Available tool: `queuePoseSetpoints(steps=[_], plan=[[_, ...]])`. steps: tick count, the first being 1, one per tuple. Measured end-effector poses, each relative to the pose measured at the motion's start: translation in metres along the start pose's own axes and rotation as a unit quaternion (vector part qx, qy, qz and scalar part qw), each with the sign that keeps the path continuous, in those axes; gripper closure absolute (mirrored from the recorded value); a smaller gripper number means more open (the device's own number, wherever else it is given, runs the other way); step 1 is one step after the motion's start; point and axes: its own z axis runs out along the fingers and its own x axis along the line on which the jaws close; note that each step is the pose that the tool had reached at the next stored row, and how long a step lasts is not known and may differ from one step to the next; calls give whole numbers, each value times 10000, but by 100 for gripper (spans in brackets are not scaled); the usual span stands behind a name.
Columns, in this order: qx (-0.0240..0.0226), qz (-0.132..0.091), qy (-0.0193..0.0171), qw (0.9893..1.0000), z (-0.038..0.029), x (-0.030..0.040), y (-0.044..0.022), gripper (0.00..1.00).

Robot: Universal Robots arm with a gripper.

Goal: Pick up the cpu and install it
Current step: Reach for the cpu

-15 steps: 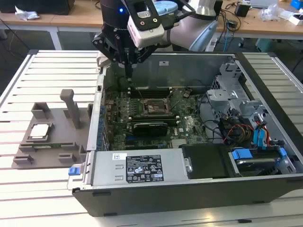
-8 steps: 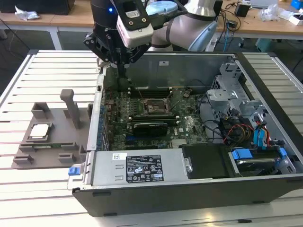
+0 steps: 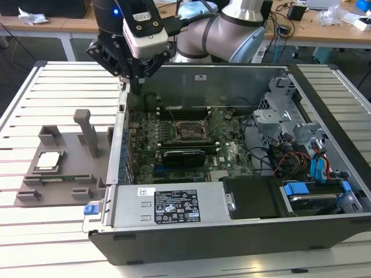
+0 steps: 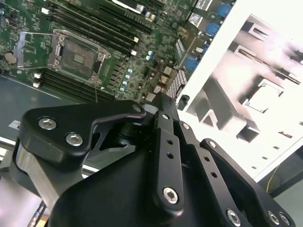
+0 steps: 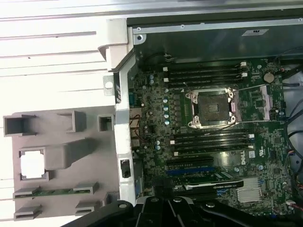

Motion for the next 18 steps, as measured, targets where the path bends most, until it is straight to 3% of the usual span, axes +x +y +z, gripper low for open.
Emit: queuePoseSetpoints(steps=[1, 18], plan=[[0, 0, 0, 10000, -2, 52, -4, 89], [0, 0, 0, 10000, -9, 324, -24, 89]])
